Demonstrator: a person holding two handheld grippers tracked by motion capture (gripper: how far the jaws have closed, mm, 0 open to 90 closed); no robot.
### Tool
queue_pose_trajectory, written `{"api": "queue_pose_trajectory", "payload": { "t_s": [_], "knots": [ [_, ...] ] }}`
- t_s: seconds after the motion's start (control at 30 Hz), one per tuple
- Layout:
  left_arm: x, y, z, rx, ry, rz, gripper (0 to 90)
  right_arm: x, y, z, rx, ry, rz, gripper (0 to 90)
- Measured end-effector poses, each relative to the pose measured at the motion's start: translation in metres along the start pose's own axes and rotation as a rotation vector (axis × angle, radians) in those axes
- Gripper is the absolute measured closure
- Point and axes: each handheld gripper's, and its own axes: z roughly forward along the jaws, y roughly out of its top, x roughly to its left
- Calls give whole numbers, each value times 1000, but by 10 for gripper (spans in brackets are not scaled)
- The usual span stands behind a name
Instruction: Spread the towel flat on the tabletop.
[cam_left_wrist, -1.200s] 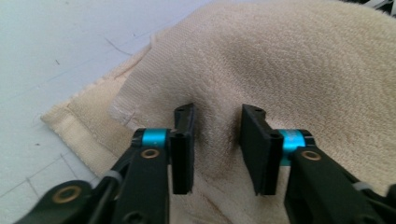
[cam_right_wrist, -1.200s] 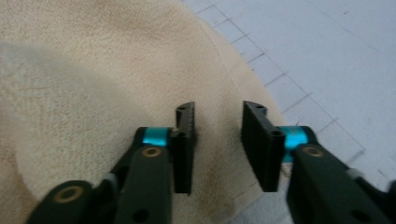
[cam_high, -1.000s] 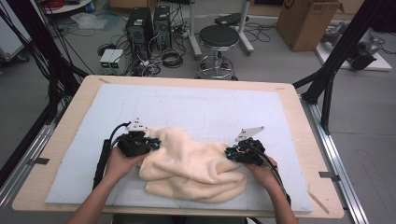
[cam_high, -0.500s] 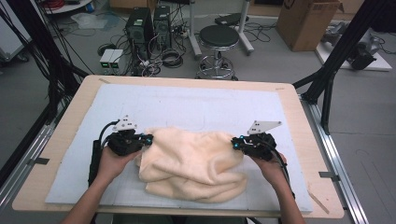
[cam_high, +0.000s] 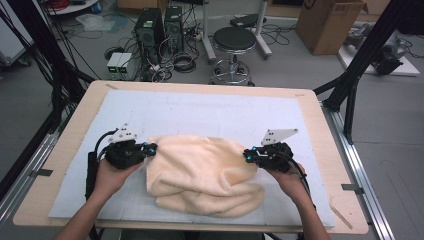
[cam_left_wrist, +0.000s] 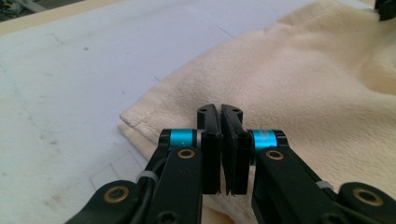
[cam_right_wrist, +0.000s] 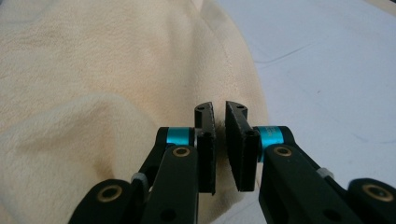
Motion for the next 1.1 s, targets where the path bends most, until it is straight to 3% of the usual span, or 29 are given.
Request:
{"api": "queue_pose_trajectory", "payload": {
  "t_s": [0.07, 0.1, 0.13, 0.2, 0.23, 0.27, 0.3, 0.33, 0.4, 0.47, 0.5, 0.7, 0.83, 0.9, 0.97, 1.03, 1.1],
  "knots": [
    [11, 17, 9, -22, 37, -6, 866, -11, 13, 1, 12, -30, -4, 841],
    [19, 29, 15, -42, 55, -10, 867, -32, 34, 1, -5, -71, 3, 846],
    [28, 45, 23, -52, 79, -24, 867, -32, 34, 1, -5, -71, 3, 846],
    [46, 82, 41, -77, 151, -28, 866, -63, 65, 2, -11, -137, 37, 837],
    [52, 98, 48, -94, 186, -20, 859, -80, 81, 2, -12, -195, 57, 803],
    [57, 111, 53, -94, 222, -22, 821, -94, 95, 1, -35, -226, 96, 678],
    [60, 118, 56, -102, 210, -68, 739, -105, 104, 1, -72, -244, 136, 580],
    [62, 121, 58, -122, 172, -98, 711, -112, 109, 0, -97, -243, 170, 586],
    [61, 118, 61, -128, 158, -97, 698, -115, 110, 3, -114, -244, 162, 584],
    [61, 107, 62, -92, 142, -81, 651, -110, 102, 10, -64, -235, 146, 566],
    [61, 100, 63, -88, 128, -93, 638, -107, 96, 13, -50, -219, 142, 562],
    [52, 60, 50, -78, 59, -98, 609, -72, 52, 20, -40, -152, 99, 537],
    [33, 37, 30, -80, 0, -49, 575, -42, 29, 12, -83, -80, 78, 507],
    [23, 28, 20, -94, -26, -21, 553, -25, 21, 6, -105, -57, 44, 492],
    [10, 15, 8, -111, -54, -6, 543, -11, 20, 2, -63, -7, 34, 459],
    [-2, 4, -2, -113, -79, 9, 528, 7, 15, -5, -130, -13, -19, 475],
    [-12, -6, -11, -128, -94, 17, 511, 22, 10, -9, -137, 1, -36, 461]
  ]
}}
